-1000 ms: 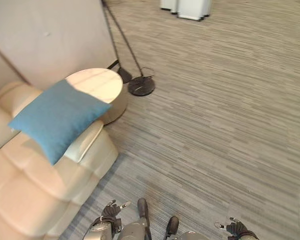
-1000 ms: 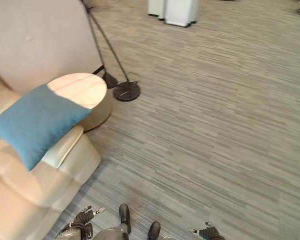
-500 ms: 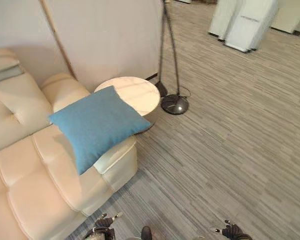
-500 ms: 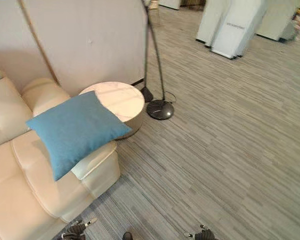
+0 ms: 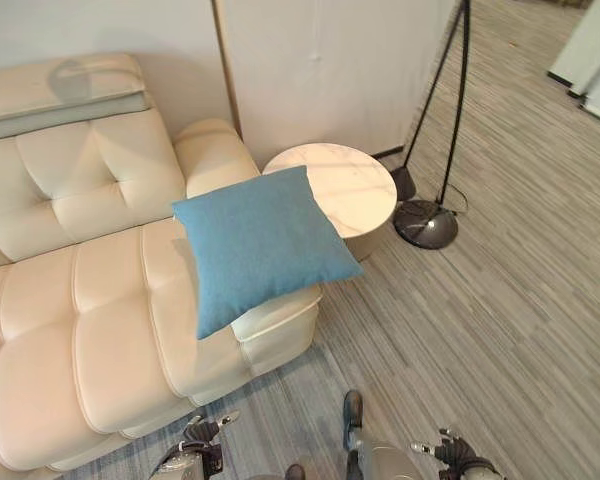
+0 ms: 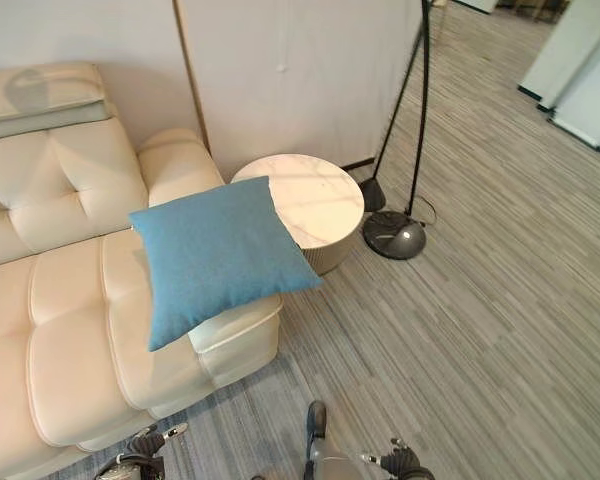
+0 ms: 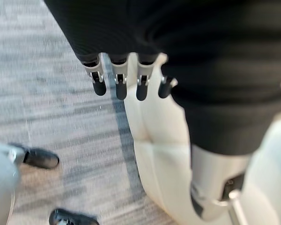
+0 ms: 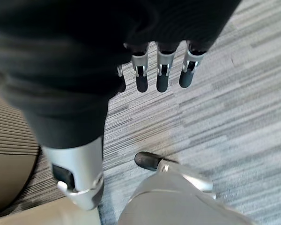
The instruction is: Pick up all the scattered cushions and arrange them neatly on the sofa.
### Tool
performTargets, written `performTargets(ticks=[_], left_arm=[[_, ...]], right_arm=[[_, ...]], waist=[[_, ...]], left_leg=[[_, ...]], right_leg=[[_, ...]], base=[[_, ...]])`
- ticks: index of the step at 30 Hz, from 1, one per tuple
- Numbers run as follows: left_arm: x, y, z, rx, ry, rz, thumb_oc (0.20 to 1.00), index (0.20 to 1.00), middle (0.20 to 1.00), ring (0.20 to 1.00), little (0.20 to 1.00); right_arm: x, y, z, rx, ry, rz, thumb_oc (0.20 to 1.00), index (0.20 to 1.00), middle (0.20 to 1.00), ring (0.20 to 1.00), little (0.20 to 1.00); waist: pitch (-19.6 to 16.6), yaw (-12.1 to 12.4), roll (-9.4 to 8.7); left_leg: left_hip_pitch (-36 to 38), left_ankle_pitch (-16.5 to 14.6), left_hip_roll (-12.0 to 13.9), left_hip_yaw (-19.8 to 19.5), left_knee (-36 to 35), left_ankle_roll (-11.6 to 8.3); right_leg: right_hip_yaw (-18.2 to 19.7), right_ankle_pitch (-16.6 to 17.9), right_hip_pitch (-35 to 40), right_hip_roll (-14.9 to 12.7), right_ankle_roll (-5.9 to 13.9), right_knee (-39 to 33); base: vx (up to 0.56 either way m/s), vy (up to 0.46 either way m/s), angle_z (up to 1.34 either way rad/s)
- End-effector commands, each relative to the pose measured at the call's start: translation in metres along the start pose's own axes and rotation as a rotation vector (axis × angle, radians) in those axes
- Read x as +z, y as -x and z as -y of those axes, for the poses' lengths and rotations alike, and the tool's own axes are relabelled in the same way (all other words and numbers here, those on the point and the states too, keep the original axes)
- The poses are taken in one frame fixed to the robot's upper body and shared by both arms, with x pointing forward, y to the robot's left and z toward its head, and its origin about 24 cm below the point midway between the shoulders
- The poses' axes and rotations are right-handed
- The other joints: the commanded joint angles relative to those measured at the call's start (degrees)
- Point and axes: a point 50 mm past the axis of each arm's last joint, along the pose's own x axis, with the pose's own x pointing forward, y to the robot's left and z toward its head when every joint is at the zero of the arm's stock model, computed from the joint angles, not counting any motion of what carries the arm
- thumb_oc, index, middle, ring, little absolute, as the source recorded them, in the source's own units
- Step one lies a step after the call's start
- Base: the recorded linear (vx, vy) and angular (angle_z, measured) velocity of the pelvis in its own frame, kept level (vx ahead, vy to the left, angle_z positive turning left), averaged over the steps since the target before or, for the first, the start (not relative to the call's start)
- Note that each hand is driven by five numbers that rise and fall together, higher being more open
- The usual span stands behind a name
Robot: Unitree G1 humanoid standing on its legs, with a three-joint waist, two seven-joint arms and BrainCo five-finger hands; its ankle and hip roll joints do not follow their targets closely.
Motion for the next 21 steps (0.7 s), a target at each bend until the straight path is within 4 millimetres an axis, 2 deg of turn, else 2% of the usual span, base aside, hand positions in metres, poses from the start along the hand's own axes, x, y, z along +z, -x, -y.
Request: performTargets(ticks=[1,3,4,5,6,7,11,12,13,14,15,16,17,19,21], left_arm=[[0.022,0.0,0.011,-0.042,0.085,0.084,1.0,1.0,1.0,1.0,1.0],[0.023,0.0,0.013,-0.048,0.087,0.087,1.0,1.0,1.0,1.0,1.0],[0.023,0.0,0.013,-0.048,0.087,0.087,1.0,1.0,1.0,1.0,1.0],[0.026,0.0,0.015,-0.054,0.095,0.096,1.0,1.0,1.0,1.0,1.0],[0.026,0.0,0.016,-0.062,0.091,0.094,1.0,1.0,1.0,1.0,1.0],[0.027,0.0,0.016,-0.062,0.091,0.094,1.0,1.0,1.0,1.0,1.0],[0.023,0.0,0.017,-0.068,0.062,0.081,1.0,1.0,1.0,1.0,1.0],[0.022,0.0,0.017,-0.065,0.057,0.074,1.0,1.0,1.0,1.0,1.0],[0.021,0.0,0.016,-0.066,0.047,0.069,1.0,1.0,1.0,1.0,1.0],[0.019,-0.001,0.015,-0.059,0.039,0.064,1.0,1.0,1.0,1.0,1.0],[0.019,-0.001,0.014,-0.054,0.04,0.062,1.0,1.0,1.0,1.0,1.0],[0.017,-0.001,0.013,-0.047,0.043,0.052,1.0,1.0,1.0,1.0,1.0],[0.018,-0.001,0.012,-0.04,0.042,0.052,1.0,1.0,1.0,1.0,1.0],[0.017,-0.002,0.01,-0.035,0.043,0.049,1.0,1.0,1.0,1.0,1.0],[0.012,-0.002,0.008,-0.021,0.058,0.033,1.0,1.0,1.0,1.0,1.0]], right_arm=[[0.028,-0.003,0.025,-0.058,0.028,0.093,1.0,1.0,1.0,1.0,1.0],[0.03,-0.003,0.029,-0.062,0.03,0.101,1.0,1.0,1.0,1.0,1.0],[0.03,-0.003,0.029,-0.062,0.03,0.101,1.0,1.0,1.0,1.0,1.0],[0.03,-0.003,0.031,-0.069,0.032,0.099,1.0,1.0,1.0,1.0,1.0],[0.025,-0.003,0.034,-0.076,0.042,0.075,1.0,1.0,1.0,1.0,1.0],[0.025,-0.003,0.034,-0.076,0.042,0.075,1.0,1.0,1.0,1.0,1.0],[0.019,-0.003,0.036,-0.081,0.045,0.05,1.0,1.0,1.0,1.0,1.0],[0.018,-0.003,0.036,-0.079,0.048,0.049,1.0,1.0,1.0,1.0,1.0],[0.018,-0.003,0.035,-0.078,0.049,0.048,1.0,1.0,1.0,1.0,1.0],[0.018,-0.002,0.034,-0.077,0.056,0.053,1.0,1.0,1.0,1.0,1.0],[0.019,-0.002,0.034,-0.078,0.058,0.058,1.0,1.0,1.0,1.0,1.0],[0.021,-0.002,0.033,-0.079,0.059,0.065,1.0,1.0,1.0,1.0,1.0],[0.024,-0.002,0.032,-0.079,0.057,0.077,1.0,1.0,1.0,1.0,1.0],[0.025,-0.002,0.031,-0.077,0.058,0.085,1.0,1.0,1.0,1.0,1.0],[0.027,-0.002,0.029,-0.07,0.07,0.091,1.0,1.0,1.0,1.0,1.0]], waist=[[0.2,0.1,0.98],[0.8,0.5,0.75],[0.8,0.4,0.77],[1.3,0.5,0.61],[1.9,0.6,0.5],[1.9,0.6,0.51],[1.7,0.2,0.85],[1.7,0.2,1.2],[1.6,0.2,1.31],[1.5,0.1,1.7],[1.5,0.3,1.86],[1.7,0.1,2.04],[2.1,0.3,2.16],[2.4,0.2,2.18],[1.9,0.6,2.05]], left_leg=[[-6.0,1.5,4.3,1.0,8.6,-3.15],[-8.8,2.6,3.9,1.1,14.5,-3.69],[-8.9,2.5,3.9,1.1,14.8,-3.69],[-11.2,3.1,4.0,2.5,19.1,-3.79],[-13.6,3.3,5.0,6.6,22.0,-3.61],[-13.7,3.3,5.0,6.5,22.1,-3.61],[-15.1,1.4,4.0,9.9,14.2,-2.32],[-15.2,1.8,4.2,10.4,11.5,-2.87],[-15.5,3.1,4.0,10.3,9.8,-3.24],[-16.3,6.0,3.9,10.1,6.0,-3.76],[-16.7,7.2,3.8,9.6,4.5,-4.03],[-17.6,10.7,3.9,9.7,1.6,-4.8],[-18.7,12.4,4.1,11.2,-0.3,-5.69],[-19.9,12.7,4.5,12.4,-0.5,-6.4],[-20.5,13.6,4.9,11.8,-0.5,-7.25]], right_leg=[[-2.3,-7.2,5.2,0.2,2.0,-0.6],[-3.7,-8.6,7.0,0.2,1.34,-0.6],[-3.8,-8.6,7.0,0.2,1.34,-0.6],[-5.0,-9.2,8.0,-0.1,0.87,-0.6],[-7.1,-11.0,9.7,-0.3,0.03,-0.6],[-7.1,-11.0,9.7,-0.3,0.03,-0.6],[-10.9,-12.8,11.3,-1.0,-0.02,-0.6],[-11.6,-13.7,12.2,-0.7,0.09,-0.6],[-12.0,-13.9,12.5,-0.5,-0.13,-0.6],[-12.5,-14.2,12.7,-0.1,-0.3,-0.6],[-12.6,-14.6,13.2,0.2,-0.52,-0.6],[-13.4,-14.9,13.9,0.5,-0.86,-0.6],[-13.9,-15.5,14.8,0.8,-1.23,-0.6],[-14.2,-15.8,15.2,1.1,-1.47,-0.6],[-13.8,-16.3,16.8,1.5,-1.48,-0.6]], base=[[0.27,-0.391,0.4],[0.17,-0.265,0.4],[0.09,-0.176,0.44],[0.09,-0.212,0.39],[0.09,-0.212,0.4],[0.09,-0.178,0.74],[0.11,-0.08,0.59],[0.15,-0.051,0.69],[0.16,-0.031,0.66],[0.14,-0.007,0.68],[0.17,-0.01,0.29],[0.21,0.023,0.19],[0.16,0.02,0.24],[0.18,0.059,0.24],[0.34,0.132,0.06]])
